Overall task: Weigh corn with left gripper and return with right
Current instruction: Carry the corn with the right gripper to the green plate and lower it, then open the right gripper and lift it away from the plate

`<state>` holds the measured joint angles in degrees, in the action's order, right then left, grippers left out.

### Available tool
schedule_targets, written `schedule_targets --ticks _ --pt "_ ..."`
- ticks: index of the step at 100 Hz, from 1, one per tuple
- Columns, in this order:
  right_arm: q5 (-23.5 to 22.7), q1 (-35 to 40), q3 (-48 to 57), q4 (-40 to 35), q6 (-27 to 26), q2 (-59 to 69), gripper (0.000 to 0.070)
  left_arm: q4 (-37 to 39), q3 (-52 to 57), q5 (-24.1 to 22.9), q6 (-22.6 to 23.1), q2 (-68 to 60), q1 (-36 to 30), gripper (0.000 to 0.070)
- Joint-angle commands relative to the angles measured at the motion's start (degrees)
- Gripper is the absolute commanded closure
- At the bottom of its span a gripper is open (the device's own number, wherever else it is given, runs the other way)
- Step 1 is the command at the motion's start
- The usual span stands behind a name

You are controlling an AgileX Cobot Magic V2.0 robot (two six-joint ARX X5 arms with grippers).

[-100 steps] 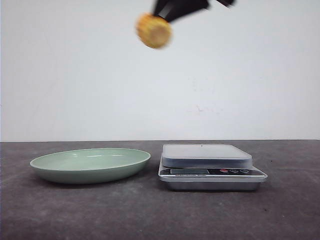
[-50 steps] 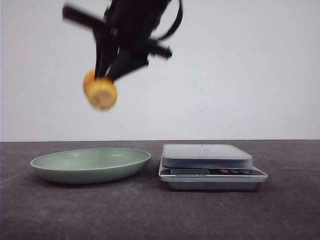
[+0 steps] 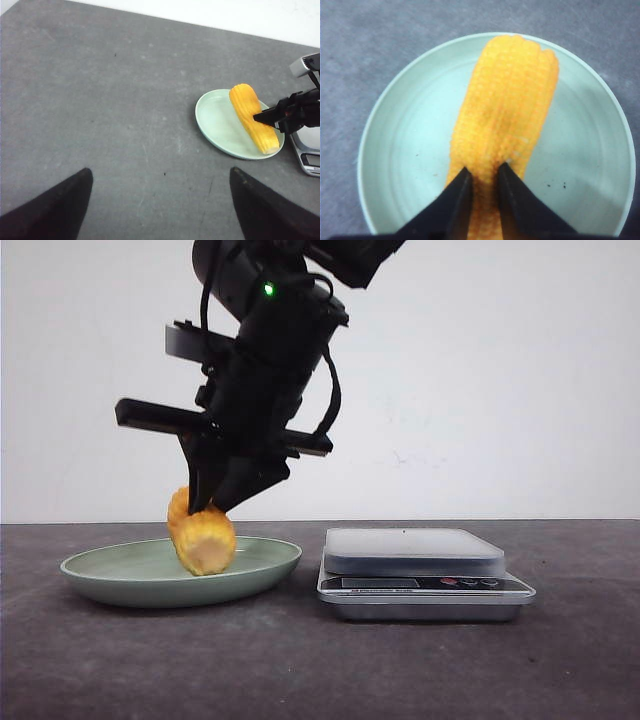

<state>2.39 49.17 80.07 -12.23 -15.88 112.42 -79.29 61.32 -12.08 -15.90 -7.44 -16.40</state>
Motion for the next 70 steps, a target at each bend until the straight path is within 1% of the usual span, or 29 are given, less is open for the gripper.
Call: schedule_targets --ticks 1,5,9,12,20,24,29,36,39,53,70 --pt "0.04 0.44 1.49 1.14 -0.7 1.66 0.07 0.35 0.68 -0.07 -0.26 -0.02 -0.11 0.0197" --pt "0.0 0.42 1.49 1.44 -0.72 2.14 0.0695 0.37 0.68 -0.04 -0.28 -0.02 -0.11 0.0197" --pt "0.02 0.39 1.49 1.53 -0.94 2.29 0.0658 0.42 0.68 -0.07 -0.44 -0.02 -0.11 0.0197" --pt "0.07 0.35 1.49 1.55 -1.09 2.34 0.0604 0.46 0.68 -0.04 -0.68 -0.02 -0.11 0.0197" --pt "0.02 0.28 1.49 1.81 -1.38 2.34 0.0408 0.42 0.68 -0.04 -1.14 -0.02 -0.11 0.0197" --pt "0.02 0.31 1.49 2.05 -1.38 2.34 0.0329 0.44 0.68 -0.07 -1.14 -0.02 -0.11 0.0197" --pt "0.02 0.31 1.49 2.4 -1.42 2.34 0.0264 0.46 0.68 -0.07 -1.11 -0.02 -0.11 0.0197" --pt "0.02 0.31 1.49 2.84 -1.53 2.32 0.0204 0.46 0.68 -0.07 -1.11 -0.02 -0.11 0.0197" --pt "0.02 0.28 1.49 2.82 -1.66 2.23 0.0194 0.46 0.68 -0.07 -1.11 -0.02 -0.11 0.0197" --pt "-0.02 -0.55 1.49 2.14 -1.46 -0.81 0.0194 0.48 0.68 -0.07 -1.11 -0.02 -0.11 0.0197" --pt "-0.98 -2.86 1.51 -1.29 0.35 -9.75 0.0194 0.48 0.68 -0.07 -1.11 -0.02 -0.11 0.0197"
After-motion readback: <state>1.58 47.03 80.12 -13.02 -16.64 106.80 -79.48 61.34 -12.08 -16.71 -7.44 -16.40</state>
